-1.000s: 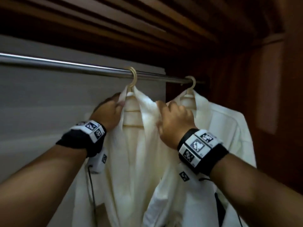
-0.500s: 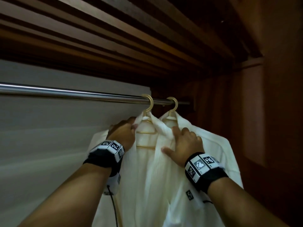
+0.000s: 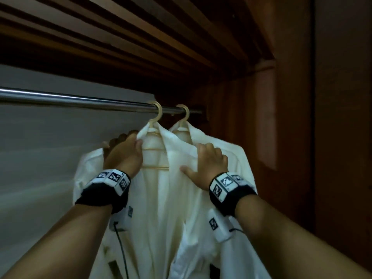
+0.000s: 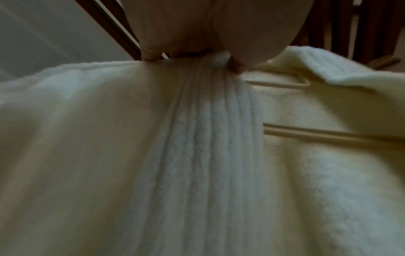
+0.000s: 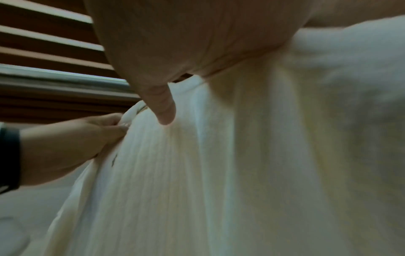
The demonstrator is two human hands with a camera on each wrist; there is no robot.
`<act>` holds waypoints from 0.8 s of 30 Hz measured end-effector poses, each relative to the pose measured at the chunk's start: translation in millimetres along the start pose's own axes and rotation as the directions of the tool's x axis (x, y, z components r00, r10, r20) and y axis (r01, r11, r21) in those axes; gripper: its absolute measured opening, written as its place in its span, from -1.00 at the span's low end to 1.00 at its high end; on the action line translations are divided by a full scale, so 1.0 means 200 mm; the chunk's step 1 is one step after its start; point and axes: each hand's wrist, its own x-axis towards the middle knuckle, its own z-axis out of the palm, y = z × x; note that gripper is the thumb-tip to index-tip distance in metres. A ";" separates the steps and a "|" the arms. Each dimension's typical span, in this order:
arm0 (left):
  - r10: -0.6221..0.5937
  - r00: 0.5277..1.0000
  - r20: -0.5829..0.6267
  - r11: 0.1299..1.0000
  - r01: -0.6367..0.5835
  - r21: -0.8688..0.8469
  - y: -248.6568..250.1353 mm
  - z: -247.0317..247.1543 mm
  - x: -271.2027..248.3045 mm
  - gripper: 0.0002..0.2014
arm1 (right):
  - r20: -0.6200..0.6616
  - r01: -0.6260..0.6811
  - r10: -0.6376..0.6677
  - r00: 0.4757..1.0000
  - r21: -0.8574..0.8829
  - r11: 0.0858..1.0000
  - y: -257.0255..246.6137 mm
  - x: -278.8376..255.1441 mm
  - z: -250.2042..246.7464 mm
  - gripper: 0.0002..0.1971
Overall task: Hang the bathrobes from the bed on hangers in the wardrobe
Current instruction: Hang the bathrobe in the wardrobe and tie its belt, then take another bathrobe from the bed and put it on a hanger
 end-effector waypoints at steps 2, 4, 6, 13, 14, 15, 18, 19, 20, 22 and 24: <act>0.041 0.999 0.011 0.998 -0.040 -0.048 -0.01 -0.03 -0.03 -0.61 | 0.045 -0.044 0.040 0.998 0.103 0.994 0.07 -0.14 -0.04 -0.09; 0.109 0.993 -0.055 0.979 -0.116 -0.169 0.00 -0.05 -0.16 -0.49 | 0.079 -0.075 0.060 0.995 0.202 0.977 0.19 -0.34 -0.07 -0.15; 0.211 0.967 -0.140 0.910 -0.247 -0.334 0.04 -0.03 -0.39 -0.49 | 0.100 -0.088 0.069 0.993 0.195 0.977 0.32 -0.61 -0.09 -0.41; 0.782 0.583 0.219 0.359 -0.136 -0.923 0.81 0.25 -1.43 -0.88 | 0.113 -0.598 0.589 0.800 0.071 0.798 0.62 -1.94 -0.46 -0.89; 0.849 0.468 0.246 0.324 -0.093 -0.941 0.95 0.26 -1.60 -0.88 | 0.089 -0.668 0.663 0.743 0.027 0.744 0.64 -2.16 -0.56 -0.91; 0.902 0.356 0.245 0.287 -0.070 -0.955 1.08 0.24 -1.77 -0.88 | 0.055 -0.735 0.734 0.677 -0.018 0.678 0.65 -2.37 -0.67 -0.91; 0.984 0.086 0.159 0.158 0.024 -0.987 1.46 0.07 -2.27 -0.88 | -0.064 -0.907 0.906 0.418 -0.085 0.413 0.61 -3.01 -1.02 -0.90; 0.994 0.008 0.113 0.112 0.050 -0.992 1.58 -0.03 -2.45 -0.87 | -0.106 -0.948 0.944 0.314 -0.081 0.307 0.56 -3.22 -1.15 -0.90; 0.996 -0.068 0.061 0.065 0.068 -0.996 1.68 -0.15 -2.62 -0.87 | -0.144 -0.976 0.966 0.214 -0.077 0.205 0.49 -3.42 -1.28 -0.91; 0.975 -0.212 -0.074 -0.052 0.111 -0.992 1.88 -0.45 -2.95 -0.86 | -0.249 -0.996 0.966 0.070 -0.079 0.052 0.31 -3.81 -1.54 -0.92; 0.932 -0.297 -0.207 -0.172 0.140 -0.975 2.04 -0.76 -3.28 -0.73 | -0.377 -0.993 0.925 -0.047 -0.082 -0.084 0.08 -4.18 -1.77 -0.93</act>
